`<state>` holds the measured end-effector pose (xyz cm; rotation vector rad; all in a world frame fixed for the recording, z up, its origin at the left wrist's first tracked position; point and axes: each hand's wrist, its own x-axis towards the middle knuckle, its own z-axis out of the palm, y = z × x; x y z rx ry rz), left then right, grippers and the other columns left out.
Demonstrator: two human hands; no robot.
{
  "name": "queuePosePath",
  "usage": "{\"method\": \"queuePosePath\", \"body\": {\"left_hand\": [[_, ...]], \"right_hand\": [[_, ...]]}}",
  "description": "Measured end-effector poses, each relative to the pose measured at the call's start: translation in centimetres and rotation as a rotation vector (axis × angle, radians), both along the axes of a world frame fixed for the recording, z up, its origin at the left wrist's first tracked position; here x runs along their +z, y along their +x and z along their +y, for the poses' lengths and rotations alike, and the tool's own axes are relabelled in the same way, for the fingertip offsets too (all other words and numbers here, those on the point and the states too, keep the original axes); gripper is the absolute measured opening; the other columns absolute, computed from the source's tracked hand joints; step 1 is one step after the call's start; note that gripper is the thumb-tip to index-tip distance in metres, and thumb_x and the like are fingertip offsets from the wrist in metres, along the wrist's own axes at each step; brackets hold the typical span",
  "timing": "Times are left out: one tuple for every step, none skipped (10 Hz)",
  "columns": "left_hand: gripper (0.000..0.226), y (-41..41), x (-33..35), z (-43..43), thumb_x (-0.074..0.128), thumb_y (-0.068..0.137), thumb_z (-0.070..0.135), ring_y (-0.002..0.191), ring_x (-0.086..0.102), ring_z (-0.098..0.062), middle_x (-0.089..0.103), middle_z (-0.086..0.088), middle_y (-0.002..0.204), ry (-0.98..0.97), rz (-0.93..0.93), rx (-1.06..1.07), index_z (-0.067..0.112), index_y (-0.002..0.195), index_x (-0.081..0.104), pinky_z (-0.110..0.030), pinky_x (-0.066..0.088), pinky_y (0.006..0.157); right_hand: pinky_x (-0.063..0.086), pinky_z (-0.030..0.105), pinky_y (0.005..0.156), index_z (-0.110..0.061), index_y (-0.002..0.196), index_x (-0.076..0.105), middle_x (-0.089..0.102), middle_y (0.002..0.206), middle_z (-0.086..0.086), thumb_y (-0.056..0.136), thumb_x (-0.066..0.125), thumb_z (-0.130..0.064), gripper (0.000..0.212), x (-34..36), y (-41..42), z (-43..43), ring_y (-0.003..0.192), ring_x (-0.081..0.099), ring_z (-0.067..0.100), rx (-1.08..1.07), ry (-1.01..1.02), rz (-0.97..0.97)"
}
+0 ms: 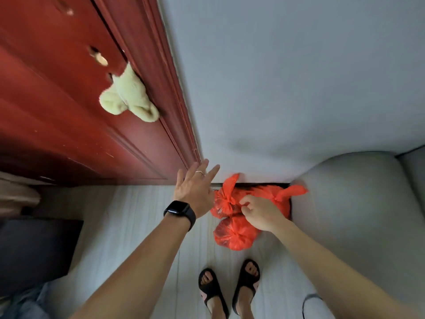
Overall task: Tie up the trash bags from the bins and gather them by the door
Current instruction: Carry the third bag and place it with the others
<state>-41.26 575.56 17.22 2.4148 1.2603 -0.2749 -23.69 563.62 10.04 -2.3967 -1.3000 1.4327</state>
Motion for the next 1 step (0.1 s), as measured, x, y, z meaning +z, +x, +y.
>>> {"method": "queuePosePath", "body": {"left_hand": [[0.061,-0.4,7.2,-1.45,0.042,0.093,0.029,0.15,0.013,-0.021,0.026,0.003,0.16,0.032,-0.06,-0.017,0.041,0.15,0.025,-0.052,0.012,0.119]], "right_hand": [[0.045,0.034,0.094,-0.022,0.122,0.063,0.066,0.121,0.006,0.097,0.044,-0.026,0.033,12.21,-1.31,1.51,0.113,0.06,0.028,0.141,0.157,-0.161]]}}
